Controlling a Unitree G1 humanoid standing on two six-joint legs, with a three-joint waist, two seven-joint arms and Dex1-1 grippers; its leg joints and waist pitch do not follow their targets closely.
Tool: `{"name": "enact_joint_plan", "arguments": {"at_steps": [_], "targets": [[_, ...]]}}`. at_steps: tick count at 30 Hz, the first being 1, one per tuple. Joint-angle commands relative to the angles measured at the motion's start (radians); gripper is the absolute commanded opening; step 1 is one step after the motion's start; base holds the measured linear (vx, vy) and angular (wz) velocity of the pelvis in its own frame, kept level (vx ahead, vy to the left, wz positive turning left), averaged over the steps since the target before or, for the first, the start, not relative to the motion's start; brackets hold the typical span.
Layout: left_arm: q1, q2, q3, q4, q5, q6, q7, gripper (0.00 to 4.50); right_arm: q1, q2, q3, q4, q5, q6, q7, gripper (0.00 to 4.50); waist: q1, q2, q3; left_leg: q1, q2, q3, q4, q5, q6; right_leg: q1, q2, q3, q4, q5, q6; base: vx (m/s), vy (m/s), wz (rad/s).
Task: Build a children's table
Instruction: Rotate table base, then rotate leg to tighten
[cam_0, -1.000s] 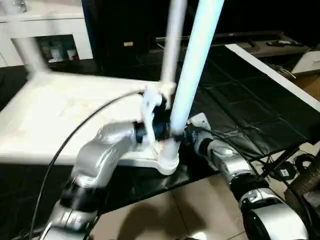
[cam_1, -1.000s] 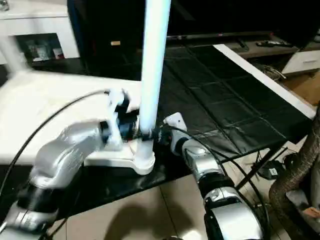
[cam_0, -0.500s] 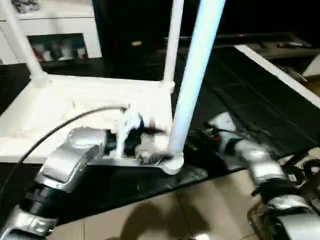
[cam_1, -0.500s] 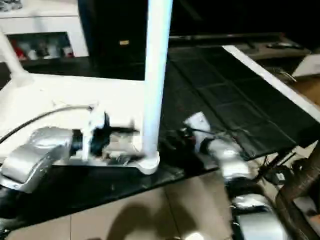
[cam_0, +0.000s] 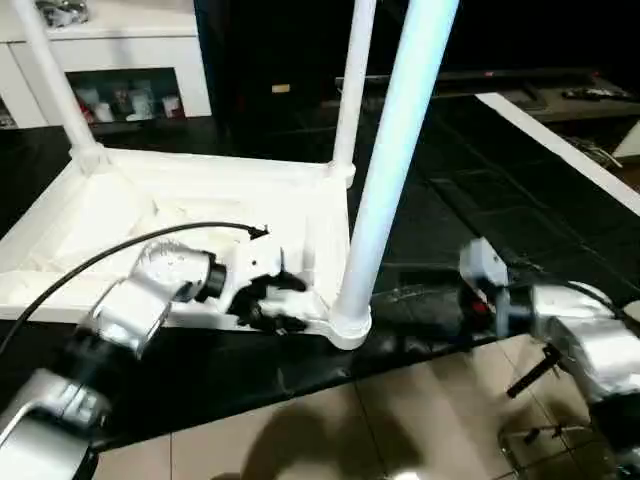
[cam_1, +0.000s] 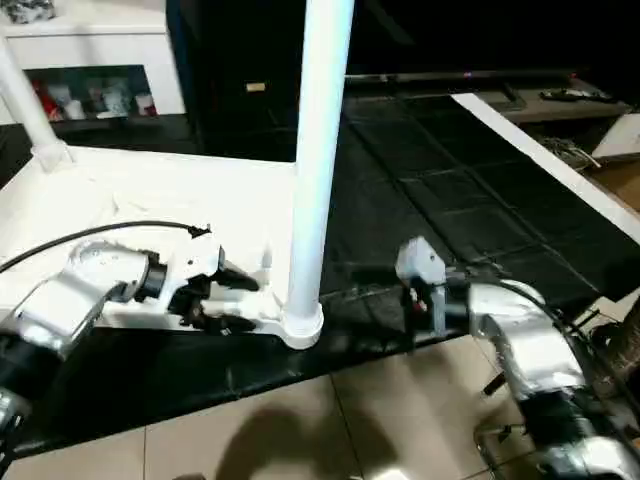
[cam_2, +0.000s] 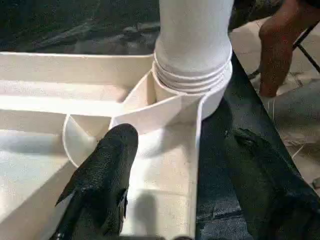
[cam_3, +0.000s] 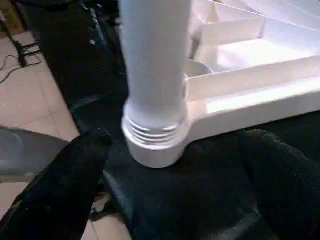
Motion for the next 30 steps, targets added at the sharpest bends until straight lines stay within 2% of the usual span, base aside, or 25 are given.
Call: {"name": "enact_joint_plan", "arguments": {"at_steps": [1, 3, 5, 9, 10, 13, 15, 25, 26, 29, 30], "targets": [[-0.025, -0.007, -0.019, 0.036, 0.027, -0.037, -0.027, 2.83, 0.014, -0.019, -0.001, -0.045, 0.015, 0.029, 0.004, 4.5, 0.007, 0.011, -0.063, 0.006, -0.001, 0.003, -0.069, -0.337, 0.015, 0.05, -0.046, 0.034, -0.091, -0.413, -0.147, 0.0, 0.0, 0.0], [-0.03, -0.015, -0.021, 0.063, 0.031, -0.056, -0.036, 2.78, 0.024, -0.023, 0.0, -0.073, 0.024, 0.053, -0.004, 4.5, 0.008, 0.011, -0.064, 0.006, 0.0, 0.001, -0.07, -0.334, 0.013, 0.051, -0.047, 0.034, -0.09, -0.408, -0.146, 0.0, 0.0, 0.0], [-0.033, -0.02, -0.021, 0.078, 0.034, -0.066, -0.037, 2.5, 0.029, -0.025, 0.001, -0.087, 0.029, 0.066, -0.007, 4.5, 0.01, 0.01, -0.065, 0.005, 0.0, 0.002, -0.07, -0.329, 0.013, 0.052, -0.049, 0.034, -0.089, -0.401, -0.147, 0.0, 0.0, 0.0], [-0.042, -0.035, -0.021, 0.12, 0.051, -0.099, -0.036, 2.26, 0.038, -0.02, 0.003, -0.111, 0.029, 0.093, -0.015, 4.5, 0.015, 0.01, -0.065, 0.005, 0.002, 0.001, -0.07, -0.325, 0.01, 0.051, -0.05, 0.034, -0.087, -0.384, -0.155, 0.0, 0.0, 0.0], [-0.042, -0.036, -0.021, 0.121, 0.052, -0.1, -0.036, 2.02, 0.039, -0.02, 0.003, -0.111, 0.029, 0.094, -0.015, 4.5, 0.015, 0.006, -0.065, 0.005, 0.002, 0.002, -0.07, -0.323, 0.011, 0.051, -0.05, 0.034, -0.088, -0.386, -0.154, 0.0, 0.0, 0.0], [-0.053, -0.051, -0.017, 0.153, 0.059, -0.117, -0.029, 1.97, 0.041, -0.017, 0.013, -0.118, 0.03, 0.103, -0.014, 4.5, 0.017, 0.008, -0.064, 0.005, 0.001, 0.002, -0.069, -0.322, 0.01, 0.051, -0.051, 0.034, -0.088, -0.395, -0.15, 0.0, 0.0, 0.0], [-0.059, -0.059, -0.011, 0.164, 0.054, -0.12, -0.038, 1.63, 0.044, -0.019, 0.016, -0.123, 0.03, 0.109, -0.013, 4.5, 0.02, 0.008, -0.065, 0.005, 0.002, 0.002, -0.069, -0.32, 0.009, 0.051, -0.052, 0.034, -0.088, -0.394, -0.149, 0.0, 0.0, 0.0], [-0.081, -0.072, -0.016, 0.22, 0.078, -0.144, -0.073, 0.86, 0.055, -0.02, 0.017, -0.124, 0.024, 0.114, -0.014, 4.5, 0.025, 0.008, -0.064, 0.005, 0.003, 0.001, -0.07, -0.325, 0.008, 0.052, -0.053, 0.034, -0.089, -0.391, -0.148, 0.0, 0.0, 0.0], [-0.081, -0.072, -0.016, 0.222, 0.079, -0.145, -0.073, 0.65, 0.056, -0.02, 0.017, -0.123, 0.024, 0.114, -0.014, 4.5, 0.025, 0.008, -0.064, 0.006, 0.002, 0.001, -0.07, -0.326, 0.008, 0.051, -0.052, 0.033, -0.09, -0.398, -0.145, 0.0, 0.0, 0.0], [-0.083, -0.076, -0.021, 0.229, 0.081, -0.143, -0.08, 0.56, 0.057, -0.018, 0.018, -0.121, 0.023, 0.113, -0.015, 4.5, 0.026, 0.008, -0.064, 0.006, 0.003, 0.001, -0.071, -0.324, 0.007, 0.052, -0.054, 0.034, -0.09, -0.405, -0.145, 0.0, 0.0, 0.0], [-0.083, -0.076, -0.021, 0.229, 0.081, -0.143, -0.08, 0.38, 0.057, -0.018, 0.018, -0.121, 0.023, 0.113, -0.015, 4.5, 0.026, 0.007, -0.064, 0.005, 0.003, 0.001, -0.07, -0.323, 0.007, 0.052, -0.054, 0.034, -0.089, -0.403, -0.145, 0.0, 0.0, 0.0]]}}
